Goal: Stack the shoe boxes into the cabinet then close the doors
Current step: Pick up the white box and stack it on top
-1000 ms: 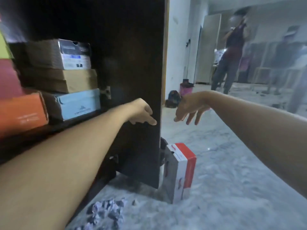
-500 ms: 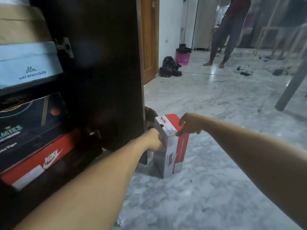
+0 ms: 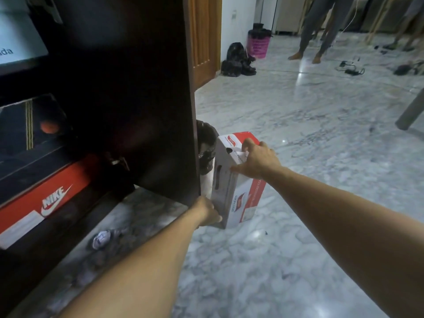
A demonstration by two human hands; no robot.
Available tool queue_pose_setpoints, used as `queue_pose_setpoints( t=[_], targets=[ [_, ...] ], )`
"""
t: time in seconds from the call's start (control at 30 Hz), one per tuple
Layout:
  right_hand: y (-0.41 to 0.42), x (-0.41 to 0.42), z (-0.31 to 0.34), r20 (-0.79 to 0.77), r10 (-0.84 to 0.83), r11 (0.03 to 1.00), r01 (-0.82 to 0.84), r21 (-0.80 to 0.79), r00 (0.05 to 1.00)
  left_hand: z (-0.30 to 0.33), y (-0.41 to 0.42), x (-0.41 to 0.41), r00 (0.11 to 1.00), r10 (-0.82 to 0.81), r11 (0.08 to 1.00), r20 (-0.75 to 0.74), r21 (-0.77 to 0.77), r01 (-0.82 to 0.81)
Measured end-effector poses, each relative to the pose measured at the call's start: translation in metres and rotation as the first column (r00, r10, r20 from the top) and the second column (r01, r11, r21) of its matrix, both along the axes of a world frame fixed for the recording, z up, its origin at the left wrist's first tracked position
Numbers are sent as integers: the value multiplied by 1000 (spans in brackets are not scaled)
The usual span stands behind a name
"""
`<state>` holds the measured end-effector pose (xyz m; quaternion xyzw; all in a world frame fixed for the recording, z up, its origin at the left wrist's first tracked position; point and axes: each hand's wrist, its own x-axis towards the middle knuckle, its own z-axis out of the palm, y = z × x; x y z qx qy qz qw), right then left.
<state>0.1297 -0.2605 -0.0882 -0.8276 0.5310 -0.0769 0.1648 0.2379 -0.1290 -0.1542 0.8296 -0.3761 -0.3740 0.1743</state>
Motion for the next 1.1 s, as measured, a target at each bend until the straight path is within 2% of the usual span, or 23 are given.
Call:
queue_pose_setpoints(
  t=[0.23,0.47,0.77,1.1],
  targets=[
    [-23,-43,1,94,-91,995,88,39,991,-18,0,-5,993,54,998,-104,34,-50],
    [-40,-113,-5,314,-265,957,209,201,912,-46,-12,-25,951,149,989,-273,60,-138],
    [-56,-188,-38,412,-391,893,230,387,823,-72,-53,-50,902,225,963,-368,-54,-263],
    [-60,-228,-70,442,-406,871,192,451,800,-97,-74,-61,897,103,965,-430,-176,-195]
  ],
)
